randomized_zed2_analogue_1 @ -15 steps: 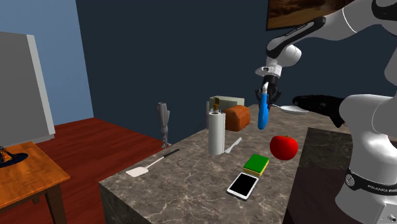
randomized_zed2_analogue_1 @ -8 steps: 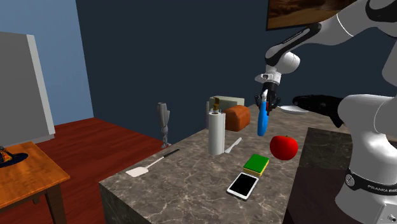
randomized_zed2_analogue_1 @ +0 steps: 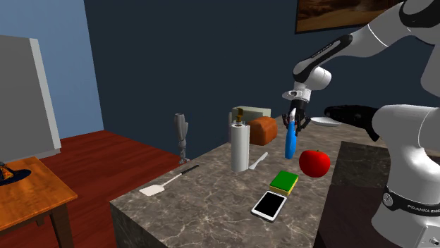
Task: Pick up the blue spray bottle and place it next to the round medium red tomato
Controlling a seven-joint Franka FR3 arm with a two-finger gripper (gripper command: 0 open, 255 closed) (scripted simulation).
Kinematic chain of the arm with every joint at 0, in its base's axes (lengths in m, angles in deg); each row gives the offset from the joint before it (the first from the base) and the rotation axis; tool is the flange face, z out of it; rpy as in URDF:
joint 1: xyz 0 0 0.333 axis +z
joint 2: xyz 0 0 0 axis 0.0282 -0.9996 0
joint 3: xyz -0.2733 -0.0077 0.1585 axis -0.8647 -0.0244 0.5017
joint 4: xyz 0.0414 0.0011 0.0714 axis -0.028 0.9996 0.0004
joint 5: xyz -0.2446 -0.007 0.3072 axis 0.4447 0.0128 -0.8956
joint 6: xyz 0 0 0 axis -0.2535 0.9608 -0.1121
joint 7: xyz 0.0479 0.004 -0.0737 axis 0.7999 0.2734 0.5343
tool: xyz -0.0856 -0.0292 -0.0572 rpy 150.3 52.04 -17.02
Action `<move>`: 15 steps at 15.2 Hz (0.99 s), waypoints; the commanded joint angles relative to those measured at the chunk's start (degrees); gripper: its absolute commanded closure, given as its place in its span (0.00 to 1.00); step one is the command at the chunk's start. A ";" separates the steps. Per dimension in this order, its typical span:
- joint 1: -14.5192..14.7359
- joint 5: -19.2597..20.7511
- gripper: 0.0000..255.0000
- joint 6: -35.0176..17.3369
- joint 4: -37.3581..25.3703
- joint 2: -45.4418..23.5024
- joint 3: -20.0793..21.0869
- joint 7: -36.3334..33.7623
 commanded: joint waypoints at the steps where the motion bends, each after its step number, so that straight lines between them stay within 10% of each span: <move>1: 2.75 0.87 1.00 -1.45 0.39 0.91 -2.77 -0.32; 11: 5.60 2.29 1.00 -3.41 1.10 2.35 -5.80 -0.79; 12: 5.82 2.37 0.00 -3.44 1.03 2.45 -5.98 -0.87; 15: 5.82 2.39 0.00 -3.44 1.03 2.46 -6.01 -0.85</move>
